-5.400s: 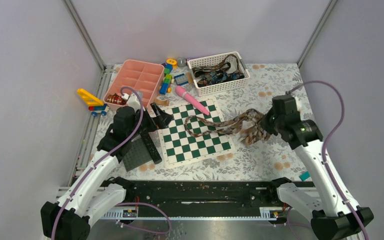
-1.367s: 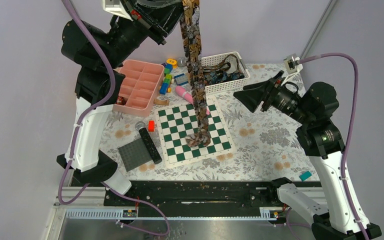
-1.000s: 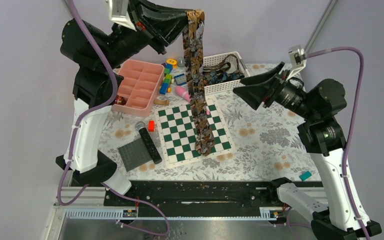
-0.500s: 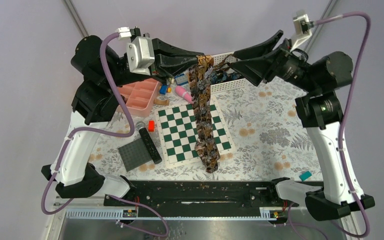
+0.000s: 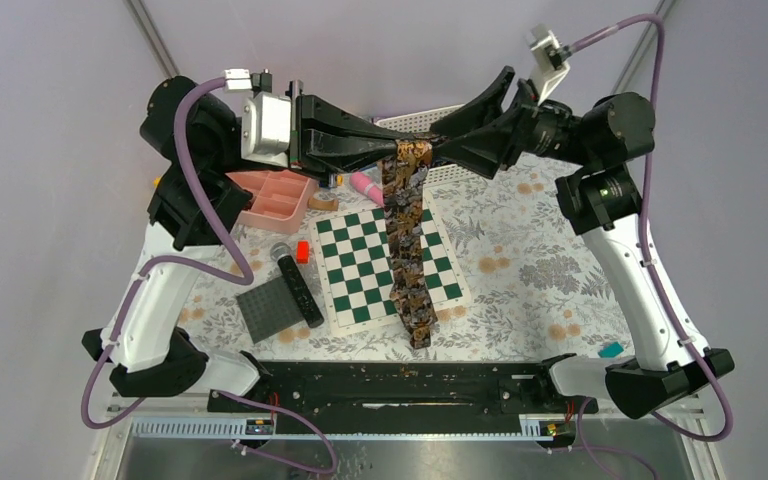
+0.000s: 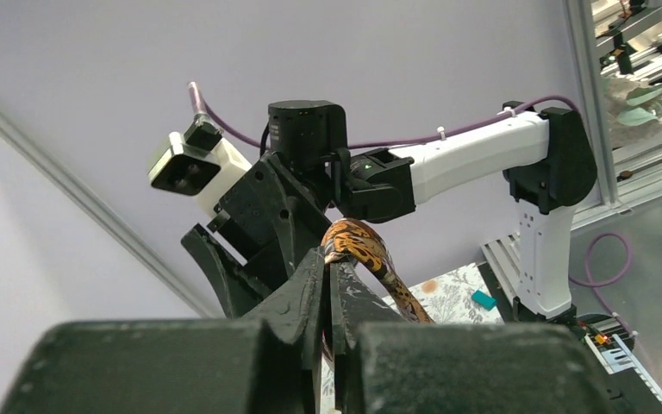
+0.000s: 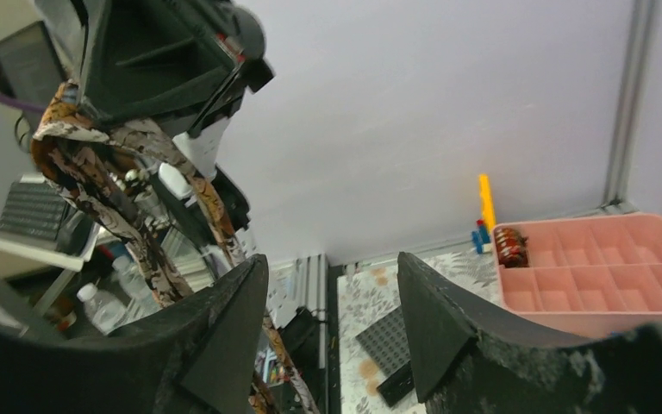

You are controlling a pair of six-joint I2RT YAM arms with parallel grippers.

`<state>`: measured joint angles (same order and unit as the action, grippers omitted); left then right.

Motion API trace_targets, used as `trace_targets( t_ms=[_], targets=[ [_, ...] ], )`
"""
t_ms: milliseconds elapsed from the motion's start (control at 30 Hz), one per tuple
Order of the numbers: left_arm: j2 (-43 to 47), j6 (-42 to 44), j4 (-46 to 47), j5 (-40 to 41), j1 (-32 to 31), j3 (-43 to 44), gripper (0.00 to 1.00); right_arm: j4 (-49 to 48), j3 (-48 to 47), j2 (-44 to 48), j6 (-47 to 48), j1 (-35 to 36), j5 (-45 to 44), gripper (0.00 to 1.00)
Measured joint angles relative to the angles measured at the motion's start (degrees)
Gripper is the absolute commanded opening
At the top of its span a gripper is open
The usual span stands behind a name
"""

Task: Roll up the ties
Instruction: Flatten out the tie at the center of the board.

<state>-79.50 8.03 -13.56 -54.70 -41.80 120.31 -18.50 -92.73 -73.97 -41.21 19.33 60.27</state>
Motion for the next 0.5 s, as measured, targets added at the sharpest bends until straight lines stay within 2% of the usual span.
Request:
trace_targets(
  t_ms=[233, 500],
  targets=[
    [-1.7, -1.1, 0.8, -1.3, -0.5, 0.0, 0.0, 8.2, -1.0, 0.0, 9.6, 6.1, -0.2, 0.6],
    [-2.8, -1.6, 0.8, -1.8, -0.5, 0.0, 0.0, 10.1, -1.0, 0.1, 12.3, 7.5, -0.7, 0.59]
  ],
)
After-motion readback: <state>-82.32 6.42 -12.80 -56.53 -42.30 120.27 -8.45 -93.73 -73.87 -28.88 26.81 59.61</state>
